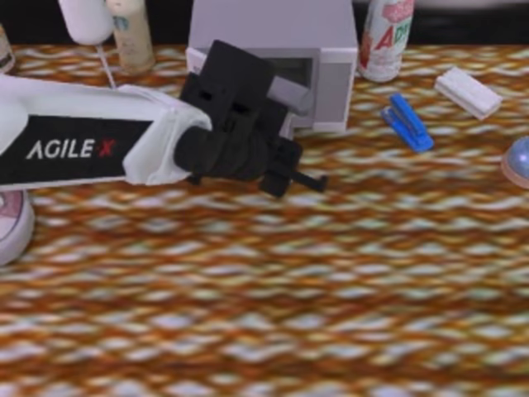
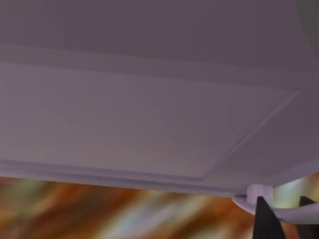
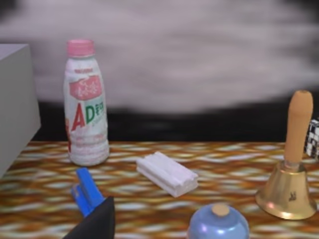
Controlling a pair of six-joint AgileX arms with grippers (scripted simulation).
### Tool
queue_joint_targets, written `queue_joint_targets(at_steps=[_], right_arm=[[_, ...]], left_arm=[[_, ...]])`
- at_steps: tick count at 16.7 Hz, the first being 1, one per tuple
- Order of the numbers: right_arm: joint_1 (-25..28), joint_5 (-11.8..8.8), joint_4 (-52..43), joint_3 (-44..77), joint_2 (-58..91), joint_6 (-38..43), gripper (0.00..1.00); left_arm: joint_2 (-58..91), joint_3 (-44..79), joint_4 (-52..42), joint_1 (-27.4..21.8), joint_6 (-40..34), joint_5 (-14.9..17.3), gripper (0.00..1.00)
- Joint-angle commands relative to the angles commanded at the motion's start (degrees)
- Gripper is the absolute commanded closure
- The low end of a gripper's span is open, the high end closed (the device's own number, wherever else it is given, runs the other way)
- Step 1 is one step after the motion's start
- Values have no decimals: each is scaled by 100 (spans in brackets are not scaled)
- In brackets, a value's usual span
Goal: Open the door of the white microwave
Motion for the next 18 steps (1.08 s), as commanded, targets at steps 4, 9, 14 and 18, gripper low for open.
queue_joint_targets(at_steps=[4, 9, 14, 18], right_arm=[[0, 0, 0, 0, 0, 0, 0], [0, 0, 0, 0, 0, 0, 0], [0, 0, 0, 0, 0, 0, 0], [0, 0, 0, 0, 0, 0, 0]], left_arm=[[0, 0, 0, 0, 0, 0, 100], [0, 0, 0, 0, 0, 0, 100], [0, 0, 0, 0, 0, 0, 100], [-15, -45, -4, -14, 42, 94, 100]])
